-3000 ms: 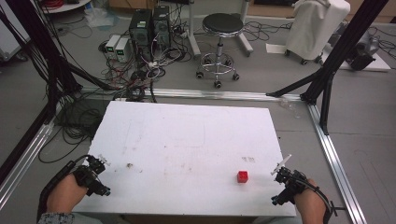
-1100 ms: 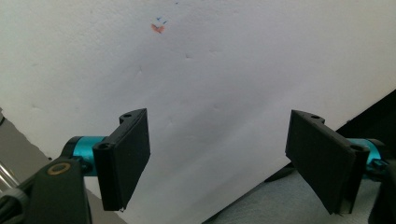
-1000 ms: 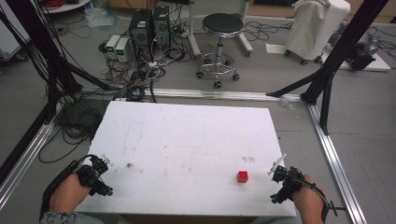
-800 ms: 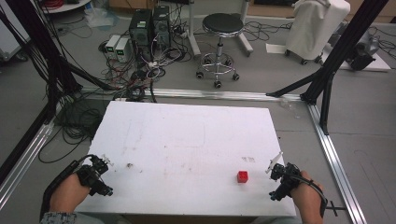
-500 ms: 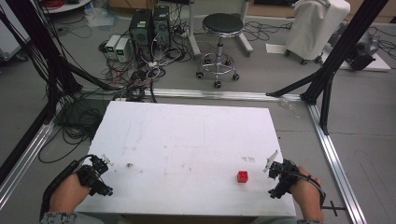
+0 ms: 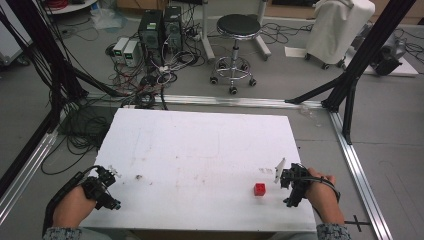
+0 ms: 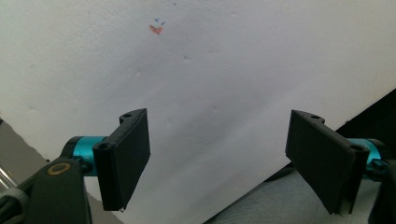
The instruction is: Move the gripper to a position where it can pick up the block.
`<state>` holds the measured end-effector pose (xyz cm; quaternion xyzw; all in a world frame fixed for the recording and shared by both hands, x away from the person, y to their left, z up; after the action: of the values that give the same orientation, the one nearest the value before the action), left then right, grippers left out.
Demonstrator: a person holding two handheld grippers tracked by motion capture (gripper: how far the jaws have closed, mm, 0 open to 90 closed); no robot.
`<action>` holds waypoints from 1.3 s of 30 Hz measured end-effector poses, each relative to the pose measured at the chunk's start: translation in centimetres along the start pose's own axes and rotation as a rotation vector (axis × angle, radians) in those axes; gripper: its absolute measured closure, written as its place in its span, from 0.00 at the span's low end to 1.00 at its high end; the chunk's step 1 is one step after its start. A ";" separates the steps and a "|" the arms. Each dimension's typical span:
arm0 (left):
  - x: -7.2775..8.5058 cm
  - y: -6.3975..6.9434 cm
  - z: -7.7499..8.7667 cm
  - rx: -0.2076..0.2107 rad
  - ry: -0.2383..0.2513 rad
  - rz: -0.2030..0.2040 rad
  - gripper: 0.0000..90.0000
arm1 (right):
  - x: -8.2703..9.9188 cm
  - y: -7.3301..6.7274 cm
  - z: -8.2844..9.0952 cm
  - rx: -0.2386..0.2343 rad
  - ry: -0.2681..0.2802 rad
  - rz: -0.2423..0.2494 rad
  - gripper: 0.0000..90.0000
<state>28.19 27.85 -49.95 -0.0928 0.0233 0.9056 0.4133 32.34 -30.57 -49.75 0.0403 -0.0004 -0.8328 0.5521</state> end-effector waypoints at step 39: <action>0.2 -0.1 0.1 0.000 0.003 0.002 0.25 | -7.2 -0.1 -2.5 -0.075 -0.025 0.195 0.12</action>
<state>28.14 28.03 -49.84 -0.0943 0.0240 0.9057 0.4125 35.25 -23.81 -51.81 0.0090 0.0199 -0.7749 0.6317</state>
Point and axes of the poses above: each handheld gripper's, and its own axes: z roughly backward along the jaws, x roughly out of its underside, y roughly to its right, the point moved 2 cm from there along -z, roughly forward along the jaws, and after that the axes turned 10 degrees about -z, right-handed, at the moved point
